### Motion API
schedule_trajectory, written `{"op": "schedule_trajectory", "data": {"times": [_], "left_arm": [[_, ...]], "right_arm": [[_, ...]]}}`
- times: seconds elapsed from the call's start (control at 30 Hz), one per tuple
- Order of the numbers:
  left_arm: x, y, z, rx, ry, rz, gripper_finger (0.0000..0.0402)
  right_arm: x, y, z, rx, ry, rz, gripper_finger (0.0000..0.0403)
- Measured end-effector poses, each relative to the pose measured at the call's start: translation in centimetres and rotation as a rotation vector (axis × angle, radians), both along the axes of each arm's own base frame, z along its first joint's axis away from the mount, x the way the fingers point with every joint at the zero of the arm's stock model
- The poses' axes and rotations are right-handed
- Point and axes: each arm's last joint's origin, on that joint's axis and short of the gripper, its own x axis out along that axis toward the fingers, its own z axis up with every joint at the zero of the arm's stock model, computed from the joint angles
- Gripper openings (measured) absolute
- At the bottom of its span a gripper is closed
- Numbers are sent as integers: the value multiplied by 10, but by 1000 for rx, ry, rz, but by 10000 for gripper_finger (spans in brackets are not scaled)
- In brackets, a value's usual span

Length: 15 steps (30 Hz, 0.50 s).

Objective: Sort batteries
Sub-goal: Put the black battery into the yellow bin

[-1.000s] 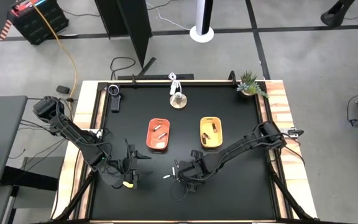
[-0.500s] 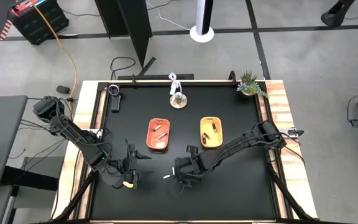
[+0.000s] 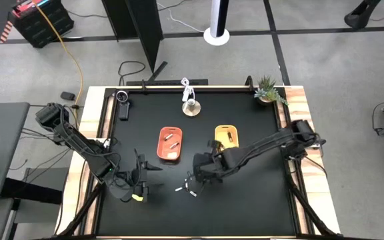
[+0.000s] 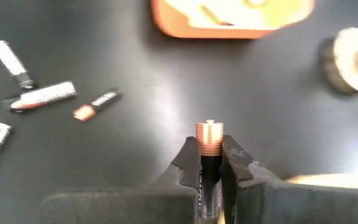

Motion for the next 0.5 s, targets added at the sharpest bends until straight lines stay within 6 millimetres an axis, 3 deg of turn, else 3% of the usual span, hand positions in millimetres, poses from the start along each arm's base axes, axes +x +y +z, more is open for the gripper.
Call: {"op": "schedule_trajectory", "data": {"times": [0.2,0.5], "left_arm": [[0,0,0,-1,-1,0,277],[0,0,0,-1,0,1,277]], "right_arm": [[-32,-31,26,-69,51,-140,31],[-66,-83,3,-58,156,-374,32]]}}
